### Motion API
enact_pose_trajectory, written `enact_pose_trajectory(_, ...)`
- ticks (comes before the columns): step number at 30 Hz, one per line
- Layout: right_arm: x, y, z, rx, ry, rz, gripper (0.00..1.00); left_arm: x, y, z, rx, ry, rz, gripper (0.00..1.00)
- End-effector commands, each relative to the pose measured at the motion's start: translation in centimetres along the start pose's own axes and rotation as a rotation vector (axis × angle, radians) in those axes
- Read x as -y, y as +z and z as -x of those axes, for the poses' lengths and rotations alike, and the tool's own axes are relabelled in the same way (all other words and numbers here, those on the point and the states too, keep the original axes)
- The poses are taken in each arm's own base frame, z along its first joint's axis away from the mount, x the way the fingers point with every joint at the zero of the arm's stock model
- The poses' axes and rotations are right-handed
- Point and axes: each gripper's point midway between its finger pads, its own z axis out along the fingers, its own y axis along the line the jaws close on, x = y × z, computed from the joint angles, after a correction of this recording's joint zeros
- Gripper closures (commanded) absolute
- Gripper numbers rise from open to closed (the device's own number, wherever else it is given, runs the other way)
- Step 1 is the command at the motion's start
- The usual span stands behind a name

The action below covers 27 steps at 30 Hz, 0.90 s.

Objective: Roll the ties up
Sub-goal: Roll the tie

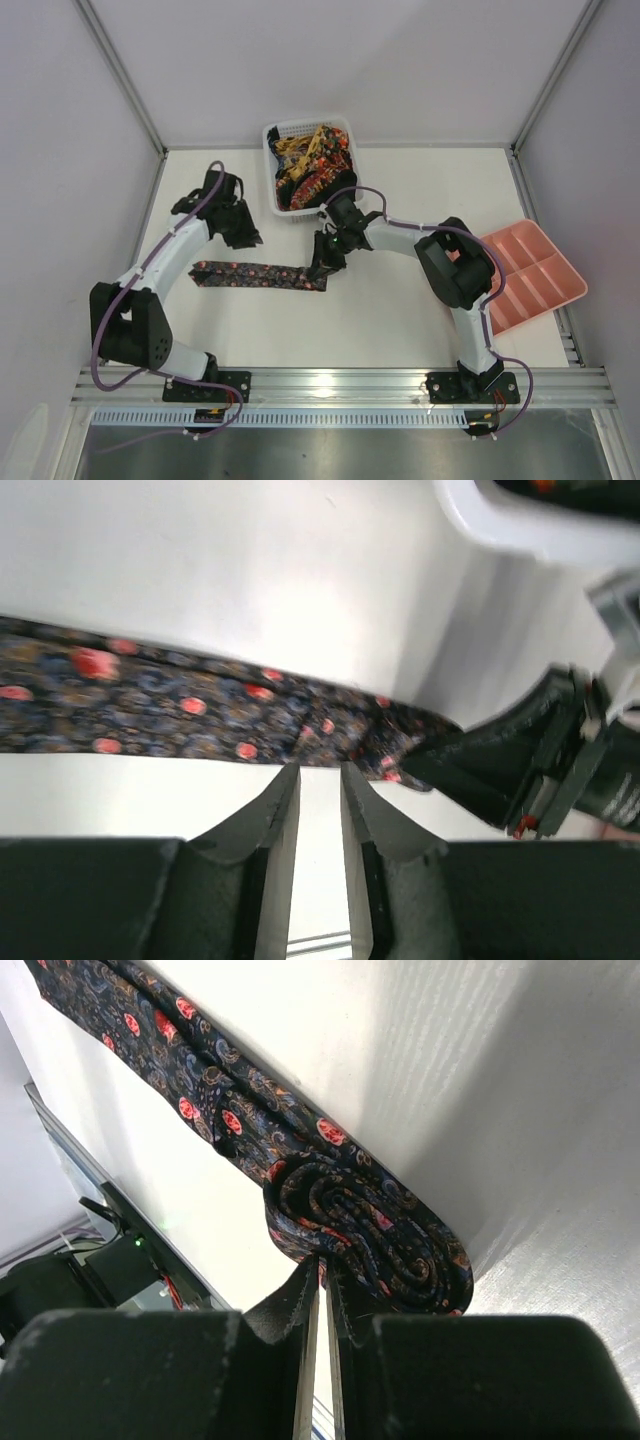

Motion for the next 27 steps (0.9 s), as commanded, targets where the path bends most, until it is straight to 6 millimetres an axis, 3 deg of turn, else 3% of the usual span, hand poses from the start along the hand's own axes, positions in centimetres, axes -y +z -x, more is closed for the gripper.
enact_pose_trajectory(1,0.5,0.9,0.2,0.012,-0.050,-0.045,0.87,-2.3,-2.1,2.6,0.068,-0.054,0.079,0.72)
enact_pose_trajectory(5,0.4,1.1,0.2,0.004,-0.061,-0.046,0.87,-2.1,-1.3,3.5,0.043,-0.051,0.068,0.72)
enact_pose_trajectory(9,0.8,1.1,0.4,0.000,-0.060,-0.065,0.86,1.0,-0.2,3.1,0.010,-0.079,-0.092,0.81)
enact_pose_trajectory(13,0.0,0.5,0.8,0.008,-0.074,-0.043,0.83,3.9,0.6,0.6,-0.046,-0.051,-0.192,0.87)
enact_pose_trajectory(17,-0.9,-0.5,1.2,0.031,-0.078,-0.024,0.80,5.4,1.6,-2.4,-0.087,-0.028,-0.236,0.89)
enact_pose_trajectory(18,-0.9,-0.7,1.3,0.034,-0.072,-0.023,0.80,5.4,2.1,-3.8,-0.114,-0.024,-0.236,0.89)
enact_pose_trajectory(21,-0.5,-0.9,1.2,0.026,-0.051,-0.024,0.79,6.1,3.1,-5.5,-0.147,-0.017,-0.265,0.89)
enact_pose_trajectory(27,-0.5,-1.1,1.0,0.028,-0.031,-0.007,0.78,5.5,5.5,-6.3,-0.182,-0.013,-0.241,0.90)
